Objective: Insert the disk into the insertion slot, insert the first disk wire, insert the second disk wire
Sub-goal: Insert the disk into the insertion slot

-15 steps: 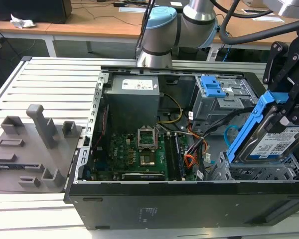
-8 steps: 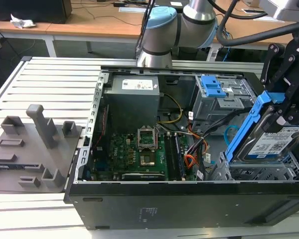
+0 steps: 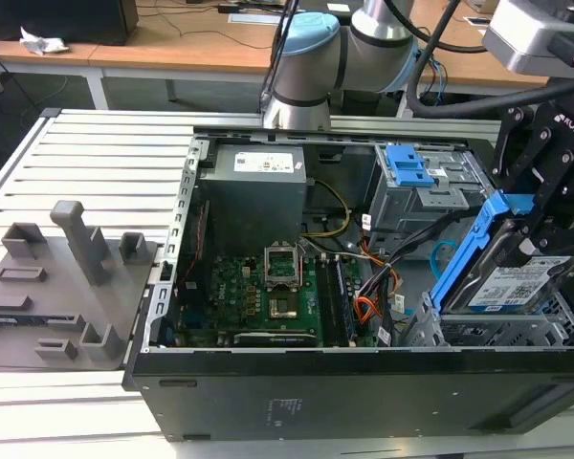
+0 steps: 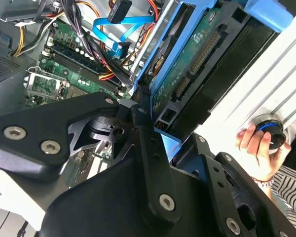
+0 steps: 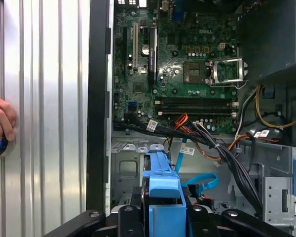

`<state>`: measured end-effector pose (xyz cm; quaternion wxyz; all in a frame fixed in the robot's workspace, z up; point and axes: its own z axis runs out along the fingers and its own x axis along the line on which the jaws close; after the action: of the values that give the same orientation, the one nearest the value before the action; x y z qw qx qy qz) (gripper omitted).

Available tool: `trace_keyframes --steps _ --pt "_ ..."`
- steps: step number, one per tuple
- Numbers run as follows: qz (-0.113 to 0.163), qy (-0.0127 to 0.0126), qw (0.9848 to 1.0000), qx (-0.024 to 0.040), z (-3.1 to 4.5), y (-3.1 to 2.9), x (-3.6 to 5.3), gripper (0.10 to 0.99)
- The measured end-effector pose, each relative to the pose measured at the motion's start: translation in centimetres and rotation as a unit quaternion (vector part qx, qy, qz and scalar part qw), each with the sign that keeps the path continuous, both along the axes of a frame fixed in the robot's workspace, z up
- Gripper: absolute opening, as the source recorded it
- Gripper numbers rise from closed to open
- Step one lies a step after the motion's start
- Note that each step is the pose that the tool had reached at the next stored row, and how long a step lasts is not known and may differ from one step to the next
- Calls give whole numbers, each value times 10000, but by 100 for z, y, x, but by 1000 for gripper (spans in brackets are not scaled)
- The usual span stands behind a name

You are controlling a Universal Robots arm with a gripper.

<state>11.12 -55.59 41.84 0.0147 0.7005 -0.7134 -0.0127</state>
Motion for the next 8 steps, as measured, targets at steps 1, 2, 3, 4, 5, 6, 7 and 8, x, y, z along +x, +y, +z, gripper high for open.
trace_keyframes --steps 1,2,3,4,5,6,7,8 --pt "0 0 10000 1 -9 0 0 365" --pt "0 0 10000 0 -16 0 0 365" --pt "0 0 10000 1 -23 0 0 365" --pt "0 0 10000 1 -30 0 0 365" --pt "0 0 10000 0 -34 0 0 365" --pt "0 0 10000 1 -41 0 0 365" --pt "0 0 10000 1 -48 0 0 365" --pt "0 0 10000 0 -52 0 0 365"
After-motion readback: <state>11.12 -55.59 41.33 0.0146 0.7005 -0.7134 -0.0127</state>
